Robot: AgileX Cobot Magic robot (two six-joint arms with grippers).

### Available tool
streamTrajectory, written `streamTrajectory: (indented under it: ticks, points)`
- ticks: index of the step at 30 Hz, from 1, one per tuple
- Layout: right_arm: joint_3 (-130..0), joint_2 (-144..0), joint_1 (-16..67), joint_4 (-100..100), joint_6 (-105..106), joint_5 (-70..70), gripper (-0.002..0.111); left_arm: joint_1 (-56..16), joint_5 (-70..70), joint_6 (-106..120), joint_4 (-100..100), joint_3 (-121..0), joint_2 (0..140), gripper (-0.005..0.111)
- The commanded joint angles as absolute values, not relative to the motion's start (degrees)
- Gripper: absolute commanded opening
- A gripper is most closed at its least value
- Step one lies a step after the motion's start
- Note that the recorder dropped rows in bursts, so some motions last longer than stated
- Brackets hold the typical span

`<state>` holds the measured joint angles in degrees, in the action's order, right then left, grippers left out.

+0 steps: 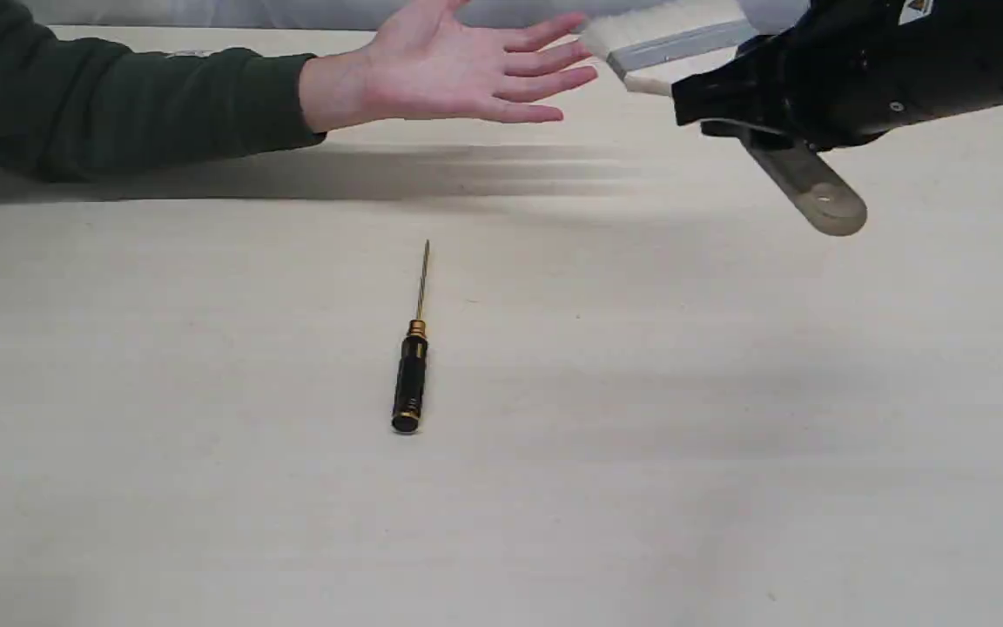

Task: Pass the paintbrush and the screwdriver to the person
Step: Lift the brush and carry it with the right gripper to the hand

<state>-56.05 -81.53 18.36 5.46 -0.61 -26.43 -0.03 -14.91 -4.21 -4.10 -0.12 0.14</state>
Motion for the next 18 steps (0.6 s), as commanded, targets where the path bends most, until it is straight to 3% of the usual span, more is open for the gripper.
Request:
streamTrajectory:
  ticks: [1,18]
  points:
    - [-57.55,-81.19,18.09,5.51,0.00,-22.83,0.004,-0.40,-14.21,-4.32,-4.01,0.00,0.00,0.000]
    - [-82.36,-102.95,23.22,3.68,0.84,-25.73,0.004,-0.40,-14.32,-4.32,-3.87,0.00,0.00,0.000]
